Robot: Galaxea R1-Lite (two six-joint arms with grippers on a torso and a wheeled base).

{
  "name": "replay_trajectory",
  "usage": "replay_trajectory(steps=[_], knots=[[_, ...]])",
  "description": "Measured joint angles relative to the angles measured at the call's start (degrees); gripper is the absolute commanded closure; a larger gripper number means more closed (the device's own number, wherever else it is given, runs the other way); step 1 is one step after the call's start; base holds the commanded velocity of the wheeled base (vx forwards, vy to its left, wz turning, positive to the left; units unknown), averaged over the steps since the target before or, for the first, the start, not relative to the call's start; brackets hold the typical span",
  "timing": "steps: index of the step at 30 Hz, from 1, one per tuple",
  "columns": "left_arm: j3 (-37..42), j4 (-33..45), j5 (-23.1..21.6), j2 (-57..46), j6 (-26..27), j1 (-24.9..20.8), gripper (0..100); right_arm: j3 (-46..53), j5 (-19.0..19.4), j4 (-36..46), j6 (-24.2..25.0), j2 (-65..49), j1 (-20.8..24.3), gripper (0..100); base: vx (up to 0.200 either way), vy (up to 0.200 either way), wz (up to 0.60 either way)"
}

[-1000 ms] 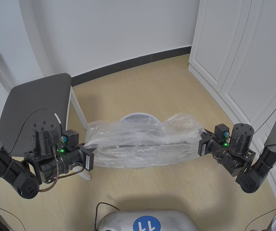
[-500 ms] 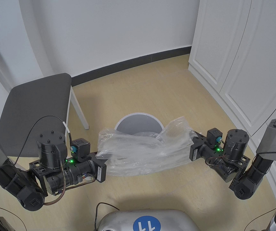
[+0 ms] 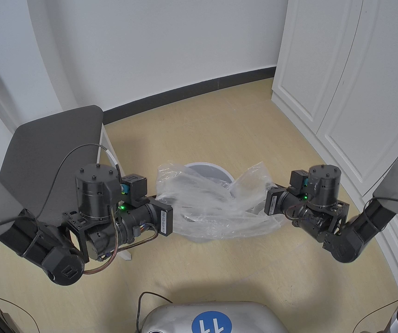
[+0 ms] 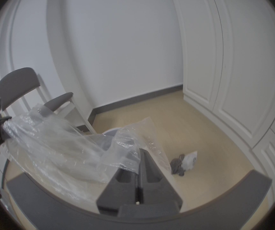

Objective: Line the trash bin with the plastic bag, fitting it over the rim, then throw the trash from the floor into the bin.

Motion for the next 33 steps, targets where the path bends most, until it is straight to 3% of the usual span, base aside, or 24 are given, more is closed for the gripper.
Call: replay_trajectory(steps=[4, 7, 12, 24, 33], knots=[[-3.8, 4.7, 0.1, 0.6, -0.5, 0.5, 100, -8.1, 0.5, 14.8, 6.1, -1.3, -0.6, 100, 0.000, 0.000, 0.00], [-7.0, 8.3, 0.1, 1.1, -2.0, 1.3, 100, -16.2, 1.5, 24.4, 13.6, -1.9, -1.1, 100, 0.000, 0.000, 0.00], [-12.7, 14.6, 0.0, 2.0, -4.4, 3.4, 100, -25.9, 2.9, 32.7, 24.9, -1.4, -2.2, 100, 0.000, 0.000, 0.00], [-20.5, 20.3, 0.1, 6.8, -6.9, 9.3, 100, -35.8, 3.0, 35.2, 33.0, 4.8, -3.0, 100, 0.000, 0.000, 0.00], [-22.5, 20.7, 0.2, 9.6, -7.0, 10.6, 100, -38.7, 2.9, 35.2, 34.6, 10.4, -1.2, 100, 0.000, 0.000, 0.00]])
